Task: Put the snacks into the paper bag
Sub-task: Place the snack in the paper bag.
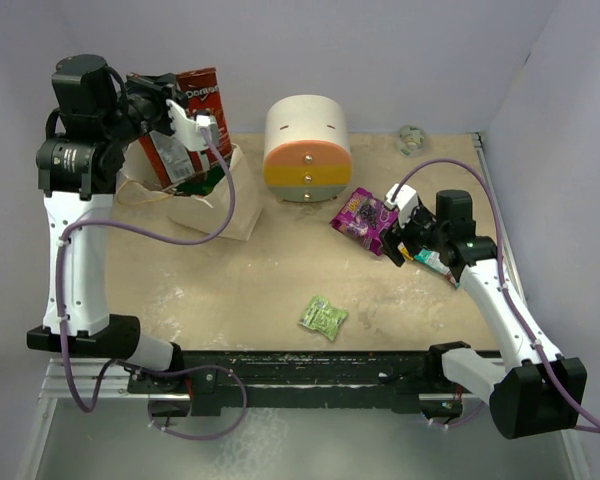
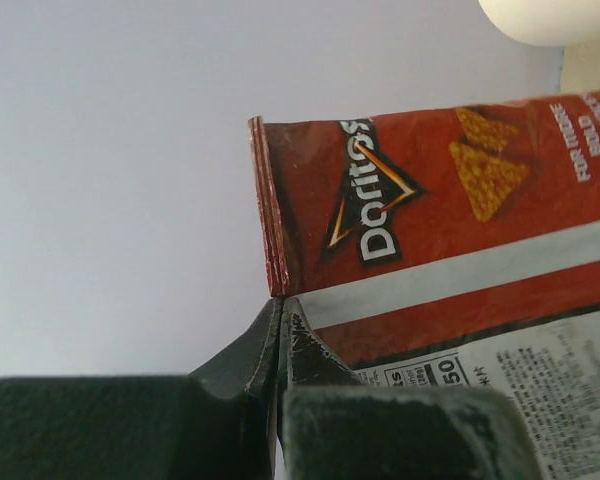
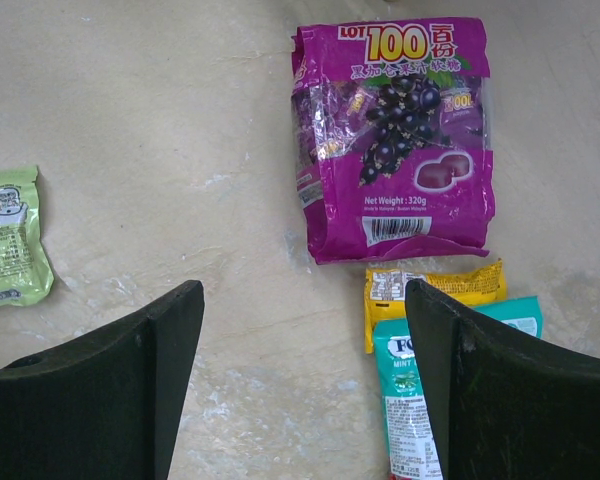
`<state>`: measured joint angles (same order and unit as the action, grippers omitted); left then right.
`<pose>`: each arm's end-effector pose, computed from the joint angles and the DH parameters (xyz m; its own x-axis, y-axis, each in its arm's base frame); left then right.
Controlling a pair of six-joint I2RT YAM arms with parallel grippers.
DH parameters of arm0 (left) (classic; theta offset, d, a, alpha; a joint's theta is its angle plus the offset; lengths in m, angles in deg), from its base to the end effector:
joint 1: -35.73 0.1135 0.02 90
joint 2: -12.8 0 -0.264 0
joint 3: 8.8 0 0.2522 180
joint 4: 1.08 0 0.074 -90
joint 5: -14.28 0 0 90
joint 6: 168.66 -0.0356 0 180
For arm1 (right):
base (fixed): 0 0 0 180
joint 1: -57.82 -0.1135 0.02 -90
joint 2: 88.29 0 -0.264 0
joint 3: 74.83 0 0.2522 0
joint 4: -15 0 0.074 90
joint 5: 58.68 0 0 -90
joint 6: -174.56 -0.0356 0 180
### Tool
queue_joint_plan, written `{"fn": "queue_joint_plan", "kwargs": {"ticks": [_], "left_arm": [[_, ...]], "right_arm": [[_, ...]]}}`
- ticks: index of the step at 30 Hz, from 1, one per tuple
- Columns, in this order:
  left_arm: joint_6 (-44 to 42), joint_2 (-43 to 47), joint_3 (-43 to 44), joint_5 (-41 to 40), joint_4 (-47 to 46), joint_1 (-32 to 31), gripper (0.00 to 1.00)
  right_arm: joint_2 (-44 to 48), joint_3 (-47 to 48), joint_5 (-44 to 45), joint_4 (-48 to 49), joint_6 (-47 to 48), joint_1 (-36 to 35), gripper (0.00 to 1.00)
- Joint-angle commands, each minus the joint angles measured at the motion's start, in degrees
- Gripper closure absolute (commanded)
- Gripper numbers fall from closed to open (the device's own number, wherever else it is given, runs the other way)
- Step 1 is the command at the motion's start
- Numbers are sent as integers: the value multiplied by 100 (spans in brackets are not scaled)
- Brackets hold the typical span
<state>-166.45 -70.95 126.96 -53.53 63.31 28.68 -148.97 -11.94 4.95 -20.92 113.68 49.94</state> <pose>0.2474 -0.0441 0.5518 0.4712 0.8740 -0.1186 0.2311 0.0074 0.9729 0.2265 0.0473 0.2946 -0.2424 -0.4737 -0.8467 -0.6946 0.6940 -0.1895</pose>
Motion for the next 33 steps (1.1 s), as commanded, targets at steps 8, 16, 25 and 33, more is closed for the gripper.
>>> {"fn": "queue_joint_plan", "kwargs": {"ticks": [8, 16, 25, 33], "left_arm": [[-1028, -307, -398, 1408, -181, 631, 100], [-1319, -314, -1025, 1592, -444, 740, 100], [-1463, 75, -2004, 1603, -520, 749, 100], [-1038, 228, -2333, 1287, -233, 775, 96]], "right_arm": [[74, -61, 62, 79, 85, -12, 16], [33, -67, 105, 88, 79, -12, 16], [-13, -70, 123, 97, 84, -12, 16], [-31, -70, 140, 101, 95, -12, 16]]}}
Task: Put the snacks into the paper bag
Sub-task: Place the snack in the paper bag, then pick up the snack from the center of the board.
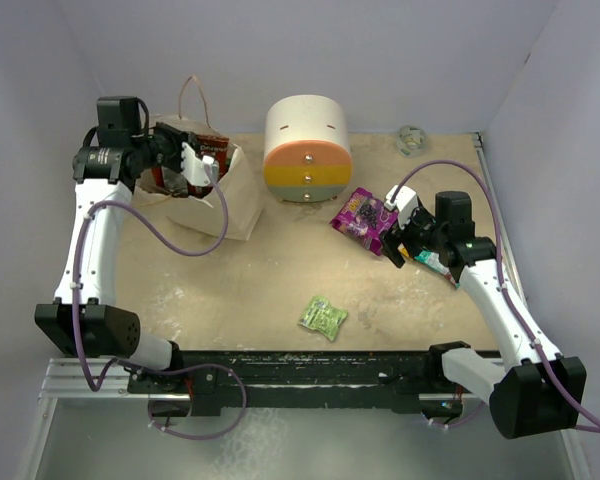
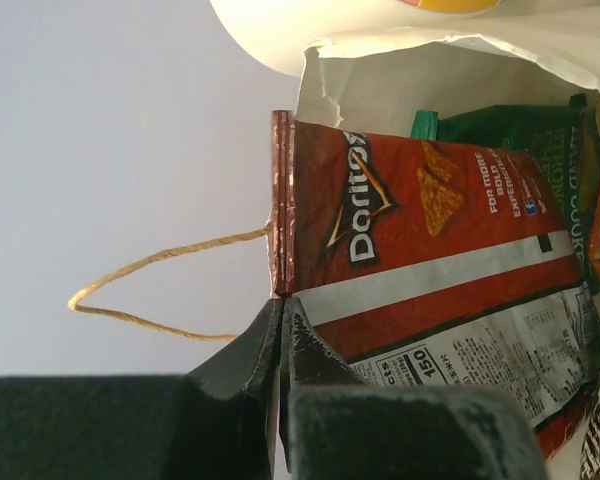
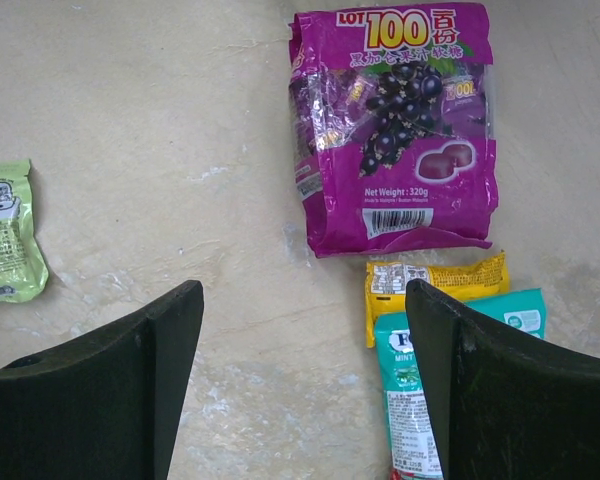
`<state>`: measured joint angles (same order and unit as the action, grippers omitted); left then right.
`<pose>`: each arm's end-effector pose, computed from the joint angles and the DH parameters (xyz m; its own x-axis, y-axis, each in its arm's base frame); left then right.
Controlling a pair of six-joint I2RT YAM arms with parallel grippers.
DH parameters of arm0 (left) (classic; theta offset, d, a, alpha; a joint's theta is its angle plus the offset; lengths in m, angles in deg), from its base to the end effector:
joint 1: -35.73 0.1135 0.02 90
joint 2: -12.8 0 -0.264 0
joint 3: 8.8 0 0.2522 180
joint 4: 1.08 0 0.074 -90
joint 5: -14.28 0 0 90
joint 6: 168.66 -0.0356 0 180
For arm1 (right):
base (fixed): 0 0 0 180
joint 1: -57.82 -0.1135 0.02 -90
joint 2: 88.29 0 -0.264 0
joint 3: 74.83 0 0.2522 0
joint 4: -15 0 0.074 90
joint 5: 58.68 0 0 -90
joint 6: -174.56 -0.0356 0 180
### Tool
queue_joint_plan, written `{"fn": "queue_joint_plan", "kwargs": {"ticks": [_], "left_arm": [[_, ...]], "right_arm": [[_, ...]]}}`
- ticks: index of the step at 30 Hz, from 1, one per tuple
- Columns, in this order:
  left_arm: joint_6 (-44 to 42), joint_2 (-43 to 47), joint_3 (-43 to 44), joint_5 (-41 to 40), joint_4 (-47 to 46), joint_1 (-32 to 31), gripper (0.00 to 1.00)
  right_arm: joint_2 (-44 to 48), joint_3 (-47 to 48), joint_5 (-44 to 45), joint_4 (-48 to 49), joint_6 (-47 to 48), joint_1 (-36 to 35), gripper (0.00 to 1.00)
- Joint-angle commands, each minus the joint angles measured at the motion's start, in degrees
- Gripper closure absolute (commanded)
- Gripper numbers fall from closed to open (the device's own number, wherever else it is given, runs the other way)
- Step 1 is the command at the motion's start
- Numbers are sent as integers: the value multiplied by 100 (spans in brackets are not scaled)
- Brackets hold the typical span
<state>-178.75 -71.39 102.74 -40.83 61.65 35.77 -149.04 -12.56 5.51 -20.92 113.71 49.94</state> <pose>0.3014 -0.0202 0.4323 0.5600 0.8080 -0.1832 0.4884 -0.1434 0.8607 0.2263 0.0470 0.2906 -0.2553 -0.4780 -0.8404 -0.6912 0.6981 -0.1871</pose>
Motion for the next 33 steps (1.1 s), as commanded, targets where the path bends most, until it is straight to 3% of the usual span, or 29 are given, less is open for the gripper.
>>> {"fn": "queue_joint_plan", "kwargs": {"ticks": [1, 10, 15, 29, 33], "left_arm": [[333, 245, 151, -30, 19, 67, 92], [1849, -155, 763, -473, 856, 159, 61], [2692, -299, 1105, -527, 1102, 163, 50], [5991, 675, 618, -771, -48, 164, 0], [6697, 962, 305, -913, -309, 164, 1]], "right_arm": [[-24, -6, 84, 104, 89, -14, 16], [-38, -8, 71, 106, 100, -13, 16], [-25, -8, 74, 105, 99, -12, 16], [-42, 53, 290, 147, -38, -17, 16], [-75, 86, 488, 165, -74, -13, 16]]}}
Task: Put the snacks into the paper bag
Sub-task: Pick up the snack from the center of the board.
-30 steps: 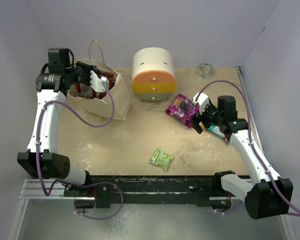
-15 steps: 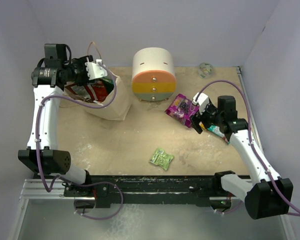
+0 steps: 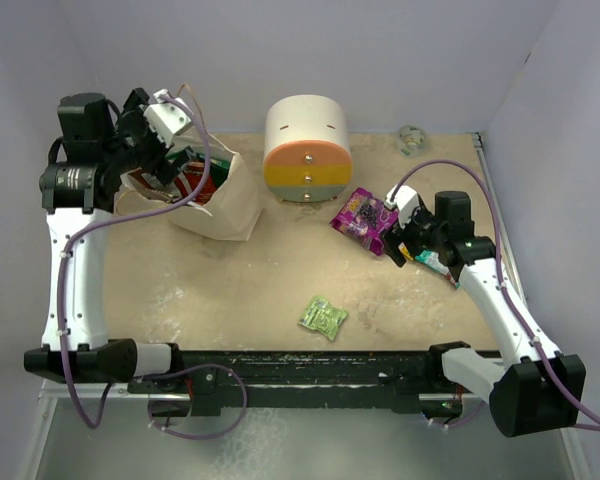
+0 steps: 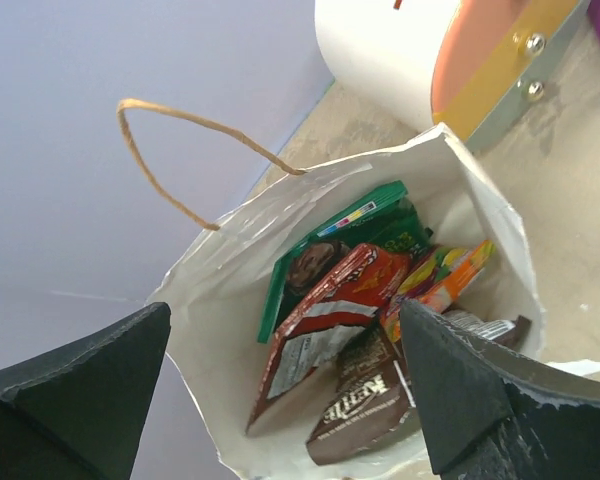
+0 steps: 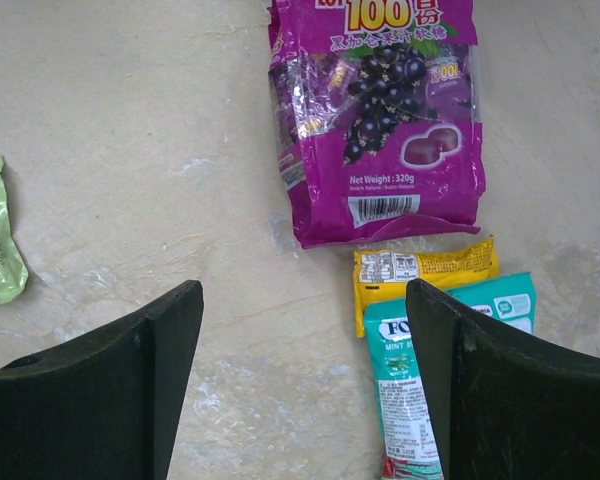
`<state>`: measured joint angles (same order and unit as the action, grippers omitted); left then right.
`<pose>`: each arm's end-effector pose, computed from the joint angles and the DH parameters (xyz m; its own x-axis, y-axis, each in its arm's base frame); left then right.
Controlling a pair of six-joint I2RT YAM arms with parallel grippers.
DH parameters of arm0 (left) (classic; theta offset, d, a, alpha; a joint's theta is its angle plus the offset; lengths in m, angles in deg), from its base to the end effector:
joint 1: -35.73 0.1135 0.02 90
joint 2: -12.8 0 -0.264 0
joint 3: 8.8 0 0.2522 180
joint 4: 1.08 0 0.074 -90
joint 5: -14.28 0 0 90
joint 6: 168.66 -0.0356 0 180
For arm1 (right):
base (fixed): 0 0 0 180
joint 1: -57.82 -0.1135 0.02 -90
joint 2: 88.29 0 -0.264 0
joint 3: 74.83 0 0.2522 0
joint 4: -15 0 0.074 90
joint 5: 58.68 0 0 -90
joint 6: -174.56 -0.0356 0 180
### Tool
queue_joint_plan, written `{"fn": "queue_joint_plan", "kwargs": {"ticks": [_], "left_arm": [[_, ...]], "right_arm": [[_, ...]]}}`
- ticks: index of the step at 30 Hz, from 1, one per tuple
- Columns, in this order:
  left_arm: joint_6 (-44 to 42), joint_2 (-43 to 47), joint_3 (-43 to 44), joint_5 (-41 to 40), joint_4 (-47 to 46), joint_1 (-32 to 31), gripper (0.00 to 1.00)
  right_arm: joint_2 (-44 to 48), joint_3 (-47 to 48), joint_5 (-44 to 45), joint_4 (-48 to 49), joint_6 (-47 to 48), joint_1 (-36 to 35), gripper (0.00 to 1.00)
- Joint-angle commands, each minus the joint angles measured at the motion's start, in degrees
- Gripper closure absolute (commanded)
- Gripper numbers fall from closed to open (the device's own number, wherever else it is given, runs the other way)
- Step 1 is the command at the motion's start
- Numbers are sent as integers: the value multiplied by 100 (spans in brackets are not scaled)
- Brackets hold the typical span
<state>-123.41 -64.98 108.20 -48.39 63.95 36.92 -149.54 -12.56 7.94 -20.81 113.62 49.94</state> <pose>0.2549 -0.0111 0.4850 -0.0312 0.6249 -0.7801 0.5868 0.6432 0.4918 0.2287 0.0459 0.2886 -0.2761 -0.4883 -0.8278 -0.6667 0.7177 -0.2010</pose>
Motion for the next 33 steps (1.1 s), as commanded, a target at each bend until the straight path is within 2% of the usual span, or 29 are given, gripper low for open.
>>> {"fn": "queue_joint_plan", "kwargs": {"ticks": [1, 7, 11, 14, 24, 33], "left_arm": [[1354, 369, -296, -172, -579, 48, 1], [1997, 561, -595, -340, -440, 48, 1], [2125, 781, -990, -573, -500, 48, 1], [2287, 1003, -1294, -669, -617, 48, 1], [2557, 1426, -1902, -601, -849, 48, 1], [2576, 1512, -2009, -504, -864, 48, 1]], "right_arm": [[-34, 95, 313, 148, -71, -12, 16], [-79, 169, 807, -98, 3, -14, 14], [-166, -65, 1825, 52, 200, 0, 13], [-268, -352, 2139, 158, 522, 91, 11], [-1012, -615, 2276, 87, 1306, 686, 11], [-1829, -432, 2315, 352, 1646, 1039, 19]]}}
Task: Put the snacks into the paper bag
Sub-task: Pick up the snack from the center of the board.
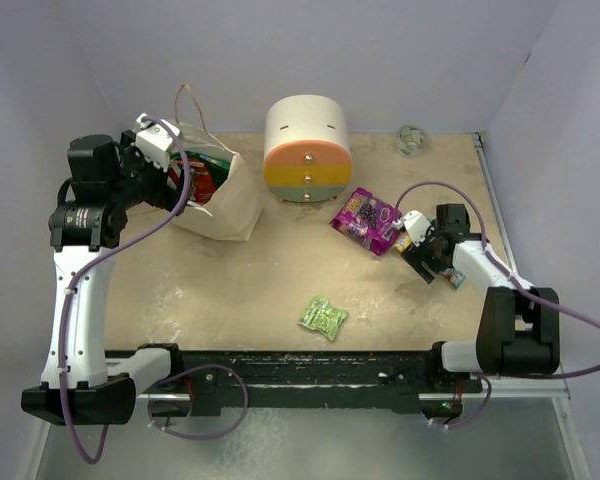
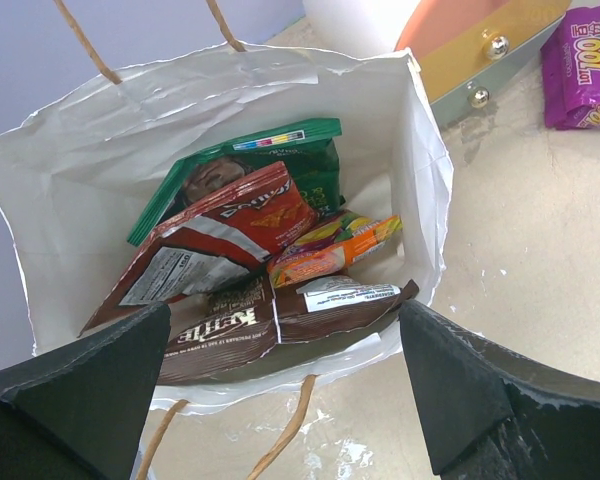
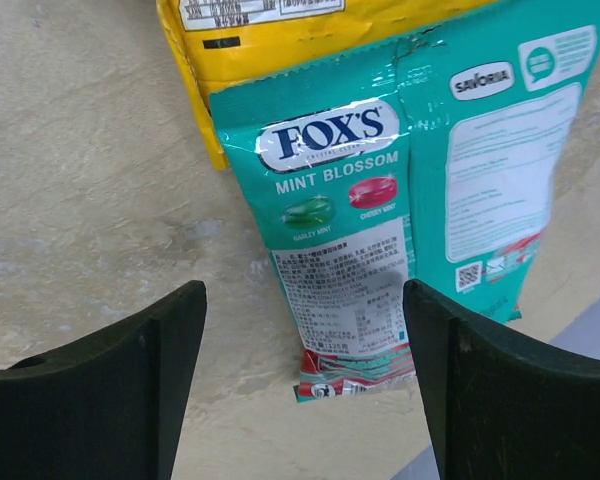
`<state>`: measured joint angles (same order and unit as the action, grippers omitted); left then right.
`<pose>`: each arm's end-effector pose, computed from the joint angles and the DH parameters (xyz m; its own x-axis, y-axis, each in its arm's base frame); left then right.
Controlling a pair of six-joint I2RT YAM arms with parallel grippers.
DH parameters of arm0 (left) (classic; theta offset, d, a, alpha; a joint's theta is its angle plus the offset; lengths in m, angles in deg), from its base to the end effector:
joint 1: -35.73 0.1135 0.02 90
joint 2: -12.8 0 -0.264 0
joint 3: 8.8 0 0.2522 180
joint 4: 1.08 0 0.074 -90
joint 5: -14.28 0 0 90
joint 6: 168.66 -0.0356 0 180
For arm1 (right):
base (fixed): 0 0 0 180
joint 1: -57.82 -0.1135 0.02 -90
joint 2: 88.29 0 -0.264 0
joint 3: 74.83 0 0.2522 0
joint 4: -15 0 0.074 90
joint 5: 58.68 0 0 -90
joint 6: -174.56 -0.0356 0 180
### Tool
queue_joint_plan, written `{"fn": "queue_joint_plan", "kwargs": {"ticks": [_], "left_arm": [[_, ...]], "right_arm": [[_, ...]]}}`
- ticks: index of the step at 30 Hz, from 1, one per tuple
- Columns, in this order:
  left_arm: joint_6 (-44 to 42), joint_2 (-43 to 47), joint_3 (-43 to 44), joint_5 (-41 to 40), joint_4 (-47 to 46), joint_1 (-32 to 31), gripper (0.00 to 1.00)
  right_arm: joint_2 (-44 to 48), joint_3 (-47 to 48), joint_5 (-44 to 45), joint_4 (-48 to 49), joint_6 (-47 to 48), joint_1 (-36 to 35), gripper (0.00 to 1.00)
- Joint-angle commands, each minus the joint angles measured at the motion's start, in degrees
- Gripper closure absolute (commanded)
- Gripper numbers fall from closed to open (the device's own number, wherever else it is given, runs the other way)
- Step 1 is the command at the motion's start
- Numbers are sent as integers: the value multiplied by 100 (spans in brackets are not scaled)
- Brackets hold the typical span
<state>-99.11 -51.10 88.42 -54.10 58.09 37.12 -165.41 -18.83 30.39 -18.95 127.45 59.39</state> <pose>0.2112 -0.0080 0.4424 -0.3005 0.3176 -0.8994 0.4418 0.8820 0.1639 0.2591 -0.0065 0.1901 -0.6128 -0.6640 -0.4286 -0.5445 0.7478 -0.3799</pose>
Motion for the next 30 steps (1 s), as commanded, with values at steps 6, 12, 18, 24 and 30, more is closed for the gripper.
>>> {"fn": "queue_joint_plan", "kwargs": {"ticks": [6, 12, 18, 24, 30], "left_arm": [[139, 137, -44, 129, -260, 28, 1], [57, 112, -33, 208, -210, 28, 1], [7, -79, 169, 479, 101, 12, 1], [-182, -97, 285, 719, 244, -96, 1], [-342, -149, 392, 429, 385, -665, 1]], "right_arm": [[-655, 267, 166, 361, 366, 147, 31], [-838, 191, 300, 618, 375, 151, 49], [-723, 233, 166, 450, 378, 151, 74], [-344, 392, -68, 28, 356, 151, 99], [116, 637, -416, -518, 261, 151, 100]]}}
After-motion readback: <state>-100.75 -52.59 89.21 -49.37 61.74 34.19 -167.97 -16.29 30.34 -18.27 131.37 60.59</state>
